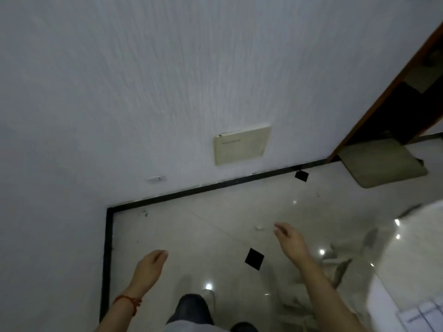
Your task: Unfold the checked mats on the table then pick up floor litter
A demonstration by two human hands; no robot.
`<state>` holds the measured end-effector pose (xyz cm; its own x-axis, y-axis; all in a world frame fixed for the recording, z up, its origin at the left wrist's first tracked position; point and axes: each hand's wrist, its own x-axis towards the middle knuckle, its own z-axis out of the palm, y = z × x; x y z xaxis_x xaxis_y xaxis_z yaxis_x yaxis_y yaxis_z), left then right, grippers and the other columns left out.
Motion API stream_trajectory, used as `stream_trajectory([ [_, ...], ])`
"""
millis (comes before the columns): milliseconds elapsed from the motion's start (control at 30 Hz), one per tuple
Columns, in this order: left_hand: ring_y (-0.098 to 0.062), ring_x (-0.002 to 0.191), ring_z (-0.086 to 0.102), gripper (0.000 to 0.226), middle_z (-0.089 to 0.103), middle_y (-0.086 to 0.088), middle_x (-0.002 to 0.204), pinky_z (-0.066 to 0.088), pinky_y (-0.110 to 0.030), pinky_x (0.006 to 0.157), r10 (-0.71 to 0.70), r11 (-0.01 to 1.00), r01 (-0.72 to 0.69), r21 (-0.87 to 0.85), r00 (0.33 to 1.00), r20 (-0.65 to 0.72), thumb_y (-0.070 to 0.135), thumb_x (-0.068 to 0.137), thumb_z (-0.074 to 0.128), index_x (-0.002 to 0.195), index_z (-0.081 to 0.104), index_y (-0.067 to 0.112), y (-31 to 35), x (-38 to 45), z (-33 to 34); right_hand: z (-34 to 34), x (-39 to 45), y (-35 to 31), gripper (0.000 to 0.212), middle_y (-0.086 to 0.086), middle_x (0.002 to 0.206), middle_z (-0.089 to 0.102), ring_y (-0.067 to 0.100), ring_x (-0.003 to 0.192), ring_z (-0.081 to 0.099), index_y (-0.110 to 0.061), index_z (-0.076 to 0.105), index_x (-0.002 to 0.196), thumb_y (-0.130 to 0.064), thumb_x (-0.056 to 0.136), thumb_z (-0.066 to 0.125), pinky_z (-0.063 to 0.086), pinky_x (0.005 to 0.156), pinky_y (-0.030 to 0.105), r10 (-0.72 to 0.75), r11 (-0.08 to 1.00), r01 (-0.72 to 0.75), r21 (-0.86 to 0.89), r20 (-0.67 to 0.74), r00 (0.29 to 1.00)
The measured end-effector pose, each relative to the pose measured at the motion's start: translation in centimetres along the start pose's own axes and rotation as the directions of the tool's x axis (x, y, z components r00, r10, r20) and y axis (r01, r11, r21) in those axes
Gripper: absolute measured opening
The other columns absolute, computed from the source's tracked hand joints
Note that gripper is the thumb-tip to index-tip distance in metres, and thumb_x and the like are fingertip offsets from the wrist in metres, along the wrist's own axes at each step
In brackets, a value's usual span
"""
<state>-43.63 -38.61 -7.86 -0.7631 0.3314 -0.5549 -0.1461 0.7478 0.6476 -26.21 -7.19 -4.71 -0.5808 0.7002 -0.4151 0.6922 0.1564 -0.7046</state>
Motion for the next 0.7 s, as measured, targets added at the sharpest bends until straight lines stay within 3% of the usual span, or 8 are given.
stream_trajectory([
  [67,-0.026,0.094,0.060,0.024,0.064,-0.006,0.091,0.039,-0.025,0.076,-0.060,0.998,0.060,0.005,0.997,0.052,0.025,0.095,0.045,0.080,0.062,0.018,-0.5,1.7,-1.1,1.2,0.8,0.6,0.025,0.018,0.117,0.063,0.028,0.108,0.059,0.002,0.061,0.113,-0.008,0.092,0.053,0.036,0.085,0.020,0.052,0.999,-0.052,0.016,-0.027,0.998],
  [133,-0.025,0.091,0.059,0.027,0.062,-0.006,0.088,0.040,-0.026,0.074,-0.103,0.995,0.102,0.015,0.991,0.084,0.026,0.096,0.044,0.072,0.057,0.021,-0.4,3.6,-1.8,2.0,1.2,1.3,0.025,0.019,0.118,0.063,0.025,0.104,0.057,0.003,0.060,0.114,-0.007,0.092,0.052,0.035,0.086,0.020,0.125,0.991,-0.124,0.041,-0.023,0.992],
  [267,-0.024,0.090,0.058,0.021,0.063,-0.010,0.094,0.042,-0.029,0.082,-0.111,0.993,0.104,0.050,0.981,0.162,0.026,0.095,0.045,0.082,0.058,0.015,3.1,8.3,-1.9,2.5,2.5,2.7,0.027,0.018,0.118,0.061,0.027,0.107,0.056,0.004,0.059,0.116,-0.008,0.093,0.051,0.037,0.089,0.026,0.221,0.972,-0.218,0.083,-0.030,0.975],
  [500,-0.023,0.092,0.058,0.024,0.062,-0.007,0.096,0.041,-0.025,0.079,-0.083,0.995,0.065,0.069,0.953,0.292,0.032,0.095,0.046,0.095,0.060,0.013,13.0,18.4,2.3,1.5,8.7,5.2,0.028,0.021,0.116,0.063,0.032,0.106,0.059,0.001,0.059,0.116,-0.012,0.093,0.051,0.042,0.091,0.033,0.398,0.907,-0.382,0.179,-0.060,0.916],
  [633,-0.017,0.085,0.057,0.030,0.062,-0.006,0.097,0.044,-0.025,0.067,-0.148,0.989,0.148,0.027,0.928,0.342,0.035,0.093,0.047,0.106,0.059,0.011,18.9,23.4,4.6,0.4,13.4,5.8,0.030,0.023,0.118,0.061,0.037,0.109,0.057,0.005,0.058,0.117,-0.011,0.094,0.049,0.043,0.095,0.040,0.488,0.853,-0.464,0.239,-0.049,0.872],
  [700,-0.018,0.085,0.058,0.031,0.063,-0.007,0.097,0.043,-0.028,0.072,-0.169,0.986,0.157,0.062,0.922,0.348,0.034,0.093,0.047,0.107,0.059,0.009,21.2,25.7,5.4,-0.4,15.6,5.6,0.030,0.024,0.117,0.061,0.037,0.108,0.057,0.005,0.058,0.117,-0.012,0.094,0.049,0.043,0.094,0.040,0.524,0.826,-0.497,0.264,-0.041,0.850],
])
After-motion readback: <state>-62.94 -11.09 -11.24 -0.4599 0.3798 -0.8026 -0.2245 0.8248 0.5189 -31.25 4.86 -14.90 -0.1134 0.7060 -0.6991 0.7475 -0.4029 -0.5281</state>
